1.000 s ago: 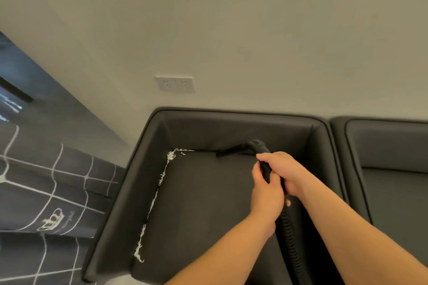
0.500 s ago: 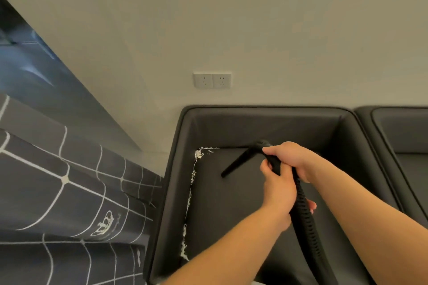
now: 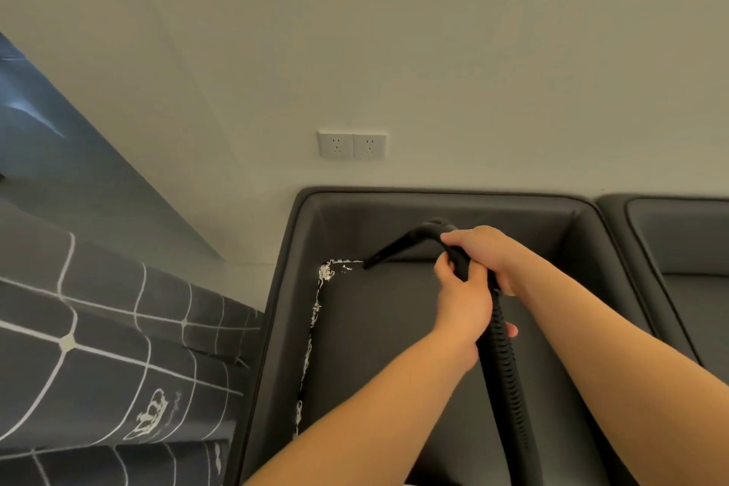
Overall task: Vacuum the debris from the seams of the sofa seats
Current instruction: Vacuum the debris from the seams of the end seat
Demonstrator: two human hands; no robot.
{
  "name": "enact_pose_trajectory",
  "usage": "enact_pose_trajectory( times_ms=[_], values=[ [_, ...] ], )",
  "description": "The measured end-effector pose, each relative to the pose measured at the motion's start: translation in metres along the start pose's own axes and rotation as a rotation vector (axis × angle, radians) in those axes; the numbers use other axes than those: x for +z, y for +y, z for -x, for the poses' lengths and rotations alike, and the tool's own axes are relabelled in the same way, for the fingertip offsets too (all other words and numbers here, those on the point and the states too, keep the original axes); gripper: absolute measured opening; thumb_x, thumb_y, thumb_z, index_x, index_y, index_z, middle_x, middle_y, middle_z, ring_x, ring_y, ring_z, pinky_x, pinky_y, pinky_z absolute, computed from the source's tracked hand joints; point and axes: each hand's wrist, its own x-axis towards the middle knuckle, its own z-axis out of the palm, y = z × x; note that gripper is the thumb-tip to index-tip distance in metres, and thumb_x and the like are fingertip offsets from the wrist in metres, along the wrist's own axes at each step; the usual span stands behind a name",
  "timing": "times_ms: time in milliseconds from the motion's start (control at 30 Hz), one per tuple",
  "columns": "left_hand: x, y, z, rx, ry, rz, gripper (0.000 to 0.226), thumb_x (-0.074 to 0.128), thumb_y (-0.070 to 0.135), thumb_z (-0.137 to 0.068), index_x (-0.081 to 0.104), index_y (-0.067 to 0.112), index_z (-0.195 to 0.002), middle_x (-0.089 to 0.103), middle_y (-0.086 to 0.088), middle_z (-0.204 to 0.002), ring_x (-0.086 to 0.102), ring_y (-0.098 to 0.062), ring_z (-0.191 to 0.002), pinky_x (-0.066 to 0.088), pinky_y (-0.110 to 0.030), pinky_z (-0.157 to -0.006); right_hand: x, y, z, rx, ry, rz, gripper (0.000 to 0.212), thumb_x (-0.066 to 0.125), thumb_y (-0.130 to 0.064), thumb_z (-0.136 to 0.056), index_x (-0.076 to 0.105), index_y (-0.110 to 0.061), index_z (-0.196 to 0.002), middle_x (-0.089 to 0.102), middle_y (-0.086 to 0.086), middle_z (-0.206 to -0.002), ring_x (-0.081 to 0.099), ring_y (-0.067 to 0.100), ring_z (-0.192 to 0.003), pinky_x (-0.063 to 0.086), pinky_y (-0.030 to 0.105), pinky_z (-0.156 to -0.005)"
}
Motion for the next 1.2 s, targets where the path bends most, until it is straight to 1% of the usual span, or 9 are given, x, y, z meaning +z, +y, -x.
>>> enact_pose_trajectory(
  times_ms=[233,300,400,500,667,867,1033,1100,1200],
  values=[
    [0.040,0.018,-0.079,-0.015,0.026,0.129,0.040,0.047,0.038,-0.105,0.036,0.038,-0.144,0.071,-0.003,-0.100,0.064,-0.011,-0.048,0.063,-0.045,-0.076,-0.045,-0.012,-0.084,0.001,0.039,0.180,0.026,0.060,-0.029,-0.094,0.058,-0.004,-0.086,0.062,0.014,-0.078,0.056,0.025,-0.062,0.046,0.034,-0.062],
    [0.048,0.025,-0.101,-0.018,0.019,0.222,0.037,0.053,0.034,-0.103,0.043,0.036,-0.139,0.074,-0.004,-0.097,0.066,-0.017,-0.058,0.061,-0.038,-0.071,-0.057,-0.016,-0.109,-0.006,0.033,0.214,0.030,0.060,-0.033,-0.093,0.058,-0.005,-0.082,0.061,0.015,-0.078,0.056,0.027,-0.065,0.047,0.036,-0.065],
    [0.061,0.033,-0.133,-0.017,0.013,0.301,0.036,0.057,0.029,-0.100,0.049,0.036,-0.135,0.076,-0.005,-0.099,0.070,-0.019,-0.072,0.061,-0.040,-0.077,-0.078,-0.024,-0.143,-0.008,0.011,0.258,0.033,0.060,-0.036,-0.093,0.061,-0.005,-0.082,0.063,0.014,-0.075,0.058,0.027,-0.065,0.049,0.037,-0.067],
    [0.075,0.038,-0.158,-0.037,0.008,0.277,0.038,0.056,0.030,-0.101,0.045,0.036,-0.137,0.076,-0.004,-0.095,0.070,-0.018,-0.065,0.061,-0.044,-0.082,-0.096,-0.025,-0.165,0.019,-0.028,0.233,0.035,0.061,-0.037,-0.095,0.064,-0.004,-0.085,0.066,0.014,-0.075,0.060,0.027,-0.064,0.051,0.036,-0.067],
    [0.090,0.044,-0.194,-0.077,0.081,0.146,0.047,0.044,0.033,-0.104,0.029,0.040,-0.148,0.071,-0.005,-0.088,0.061,-0.019,-0.056,0.056,-0.031,-0.063,-0.112,-0.020,-0.191,0.045,-0.066,0.152,0.039,0.059,-0.038,-0.098,0.070,-0.001,-0.092,0.070,0.012,-0.074,0.063,0.022,-0.059,0.051,0.031,-0.061],
    [0.096,0.029,-0.208,-0.119,0.056,0.107,0.050,0.049,0.035,-0.103,0.029,0.046,-0.148,0.076,-0.005,-0.104,0.066,-0.021,-0.069,0.058,-0.035,-0.072,-0.119,0.000,-0.198,0.089,-0.055,0.058,0.039,0.057,-0.038,-0.100,0.067,-0.004,-0.084,0.066,0.009,-0.065,0.060,0.020,-0.053,0.049,0.032,-0.060],
    [0.093,0.011,-0.191,-0.213,-0.059,0.269,0.046,0.055,0.018,-0.102,0.049,0.041,-0.141,0.075,-0.007,-0.118,0.073,-0.030,-0.106,0.061,-0.042,-0.089,-0.133,0.034,-0.185,0.181,0.008,-0.059,0.044,0.059,-0.044,-0.098,0.070,-0.002,-0.093,0.067,0.012,-0.072,0.063,0.025,-0.063,0.052,0.035,-0.069],
    [0.093,0.002,-0.184,-0.180,-0.116,0.241,0.055,0.057,0.014,-0.100,0.044,0.044,-0.145,0.072,-0.004,-0.126,0.072,-0.028,-0.105,0.060,-0.041,-0.092,-0.135,0.038,-0.180,0.187,0.005,-0.082,0.043,0.057,-0.043,-0.100,0.068,-0.002,-0.093,0.066,0.012,-0.068,0.062,0.025,-0.057,0.052,0.033,-0.063],
    [0.097,0.000,-0.174,-0.075,-0.125,0.187,0.066,0.059,0.011,-0.100,0.034,0.051,-0.148,0.068,0.000,-0.131,0.066,-0.023,-0.089,0.058,-0.033,-0.082,-0.133,0.026,-0.171,0.108,-0.033,0.006,0.043,0.053,-0.040,-0.102,0.066,-0.001,-0.087,0.065,0.012,-0.064,0.062,0.024,-0.050,0.053,0.030,-0.054]
  ],
)
